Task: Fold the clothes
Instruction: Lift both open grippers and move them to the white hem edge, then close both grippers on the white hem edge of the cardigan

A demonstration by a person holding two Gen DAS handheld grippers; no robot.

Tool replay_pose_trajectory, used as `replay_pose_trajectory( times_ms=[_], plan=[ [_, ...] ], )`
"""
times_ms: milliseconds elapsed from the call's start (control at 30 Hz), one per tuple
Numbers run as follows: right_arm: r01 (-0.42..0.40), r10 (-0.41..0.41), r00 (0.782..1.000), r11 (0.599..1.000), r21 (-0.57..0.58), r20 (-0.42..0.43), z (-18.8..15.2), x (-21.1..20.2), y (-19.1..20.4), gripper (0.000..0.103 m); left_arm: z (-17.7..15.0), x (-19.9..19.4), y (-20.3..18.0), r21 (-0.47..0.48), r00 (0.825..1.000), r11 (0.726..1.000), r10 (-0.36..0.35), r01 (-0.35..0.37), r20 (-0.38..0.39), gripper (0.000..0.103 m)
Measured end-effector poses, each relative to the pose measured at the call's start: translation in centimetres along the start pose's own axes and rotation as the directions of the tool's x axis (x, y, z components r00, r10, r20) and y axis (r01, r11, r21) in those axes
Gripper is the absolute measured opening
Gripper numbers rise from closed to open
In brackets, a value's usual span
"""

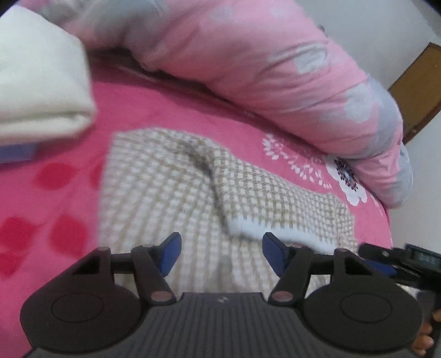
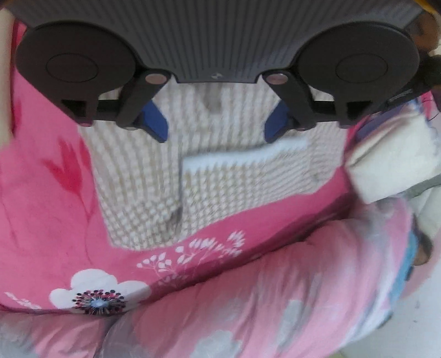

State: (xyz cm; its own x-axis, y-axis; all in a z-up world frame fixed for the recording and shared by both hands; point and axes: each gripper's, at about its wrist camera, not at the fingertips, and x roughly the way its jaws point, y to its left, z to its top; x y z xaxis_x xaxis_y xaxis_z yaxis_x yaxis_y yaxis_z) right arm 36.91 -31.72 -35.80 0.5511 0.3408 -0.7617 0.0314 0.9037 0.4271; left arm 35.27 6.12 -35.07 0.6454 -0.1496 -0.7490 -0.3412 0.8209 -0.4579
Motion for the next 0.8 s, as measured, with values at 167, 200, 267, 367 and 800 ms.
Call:
replay_pose_trajectory(
  times_ms=[167,200,267,367,800],
  plan=[
    [0.001,0.001,1.000,0.996,0.092,-0.020,3.3,5.1,-2.0,0.065,2.1,4.4,0.8,-0.019,0.996,0.998,-0.057,0.056,-0.067,0.055],
    [-0.004,0.009,0.999,0.992,0.122,-0.041,3.3,5.7,-2.4,0.064,2.3,5.0,0.9,-0.022,0.995,0.998,-0.064,0.063,-0.080,0.054],
    [-0.016,0.027,0.997,0.988,0.151,-0.071,3.3,6.5,-2.8,0.058,2.6,6.1,0.9,-0.013,0.992,0.997,-0.078,0.078,-0.101,0.044],
    [-0.043,0.054,0.995,0.990,0.134,-0.081,3.6,6.9,-2.9,0.043,3.2,7.0,-0.1,0.090,0.989,0.989,-0.108,0.117,-0.103,0.028],
    [-0.138,0.138,0.990,0.990,-0.004,0.006,8.3,7.8,-2.1,0.009,6.9,9.2,-3.1,0.230,0.996,0.971,-0.076,0.061,0.057,0.010]
  ],
)
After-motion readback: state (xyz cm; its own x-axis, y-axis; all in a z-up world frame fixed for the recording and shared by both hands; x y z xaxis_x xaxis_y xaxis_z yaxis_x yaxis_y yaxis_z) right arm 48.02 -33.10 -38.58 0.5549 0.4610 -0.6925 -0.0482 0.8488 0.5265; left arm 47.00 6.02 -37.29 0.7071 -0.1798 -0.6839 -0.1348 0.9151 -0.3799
